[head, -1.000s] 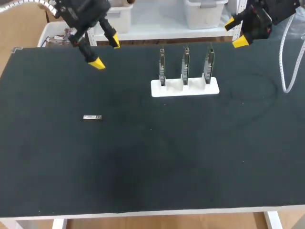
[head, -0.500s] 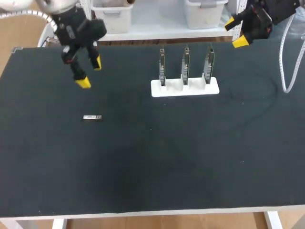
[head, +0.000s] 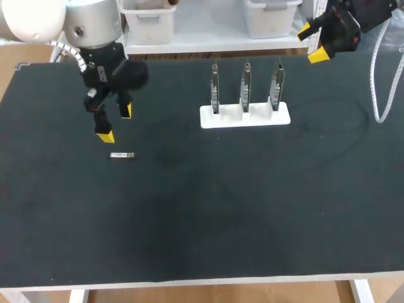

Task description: Pick up the optical module with the left hand, and insert it into the network port with the right hand.

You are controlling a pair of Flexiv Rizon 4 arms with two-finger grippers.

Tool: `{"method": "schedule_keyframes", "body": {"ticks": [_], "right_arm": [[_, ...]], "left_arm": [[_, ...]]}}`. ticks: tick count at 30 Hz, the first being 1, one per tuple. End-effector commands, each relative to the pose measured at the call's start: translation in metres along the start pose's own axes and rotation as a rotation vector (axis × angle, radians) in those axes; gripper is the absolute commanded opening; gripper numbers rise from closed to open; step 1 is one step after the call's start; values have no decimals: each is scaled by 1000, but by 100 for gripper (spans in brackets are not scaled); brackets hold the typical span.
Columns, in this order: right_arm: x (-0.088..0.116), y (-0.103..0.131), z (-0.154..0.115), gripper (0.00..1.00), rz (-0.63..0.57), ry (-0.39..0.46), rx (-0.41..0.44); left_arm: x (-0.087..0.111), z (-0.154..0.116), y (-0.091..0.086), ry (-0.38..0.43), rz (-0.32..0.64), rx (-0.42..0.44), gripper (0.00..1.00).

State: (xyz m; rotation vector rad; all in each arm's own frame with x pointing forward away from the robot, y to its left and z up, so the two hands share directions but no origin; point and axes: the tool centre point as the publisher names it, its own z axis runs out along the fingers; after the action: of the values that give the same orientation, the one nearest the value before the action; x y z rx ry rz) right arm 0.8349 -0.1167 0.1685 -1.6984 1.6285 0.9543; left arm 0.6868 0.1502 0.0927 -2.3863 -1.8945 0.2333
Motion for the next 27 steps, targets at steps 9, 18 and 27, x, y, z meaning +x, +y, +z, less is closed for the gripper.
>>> {"method": "schedule_keyframes", "body": {"ticks": [9,18,27], "right_arm": [[0,-8,-2,100,0,-2,-948],[0,-8,-2,100,0,-2,-948],[0,-8,-2,100,0,-2,-948]], "left_arm": [[-5,1,0,-7,-13,-16,100],[-19,-4,8,108,18,-91,100],[-15,7,2,153,-35,-137,100]]}}
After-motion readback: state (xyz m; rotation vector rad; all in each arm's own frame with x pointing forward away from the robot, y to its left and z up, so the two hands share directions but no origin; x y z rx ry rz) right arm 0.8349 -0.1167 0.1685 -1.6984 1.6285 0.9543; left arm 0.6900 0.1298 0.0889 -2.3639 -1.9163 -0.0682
